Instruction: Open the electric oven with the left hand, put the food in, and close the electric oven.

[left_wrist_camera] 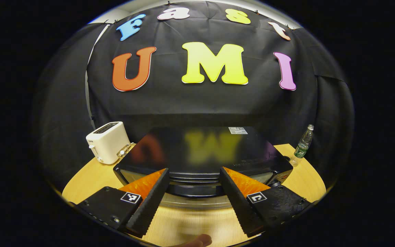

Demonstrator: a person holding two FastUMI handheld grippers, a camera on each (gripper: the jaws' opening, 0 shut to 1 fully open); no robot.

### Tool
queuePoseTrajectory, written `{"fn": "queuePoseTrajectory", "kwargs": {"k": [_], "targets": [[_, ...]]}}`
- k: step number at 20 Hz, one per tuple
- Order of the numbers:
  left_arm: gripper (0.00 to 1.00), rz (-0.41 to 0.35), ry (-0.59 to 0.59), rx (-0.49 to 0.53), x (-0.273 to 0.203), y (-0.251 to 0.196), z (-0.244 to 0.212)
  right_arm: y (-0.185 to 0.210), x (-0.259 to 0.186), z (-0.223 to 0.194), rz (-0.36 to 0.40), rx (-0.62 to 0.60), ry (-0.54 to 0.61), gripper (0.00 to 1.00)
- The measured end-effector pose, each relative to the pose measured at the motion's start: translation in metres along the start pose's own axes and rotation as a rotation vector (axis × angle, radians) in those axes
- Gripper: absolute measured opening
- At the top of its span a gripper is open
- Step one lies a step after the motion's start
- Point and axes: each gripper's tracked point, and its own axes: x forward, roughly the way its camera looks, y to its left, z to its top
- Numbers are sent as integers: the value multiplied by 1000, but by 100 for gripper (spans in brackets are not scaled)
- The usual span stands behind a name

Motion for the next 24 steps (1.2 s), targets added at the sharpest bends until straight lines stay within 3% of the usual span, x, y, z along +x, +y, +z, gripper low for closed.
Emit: {"fn": "queuePoseTrajectory", "kwargs": {"k": [12,24], "targets": [[97,0,29,-41,-33,0,-21,-7,1,-13,13,33,25,96],[98,-15,4,-78,-86,1,-80,-12,0,-20,7,12,37,96]]}}
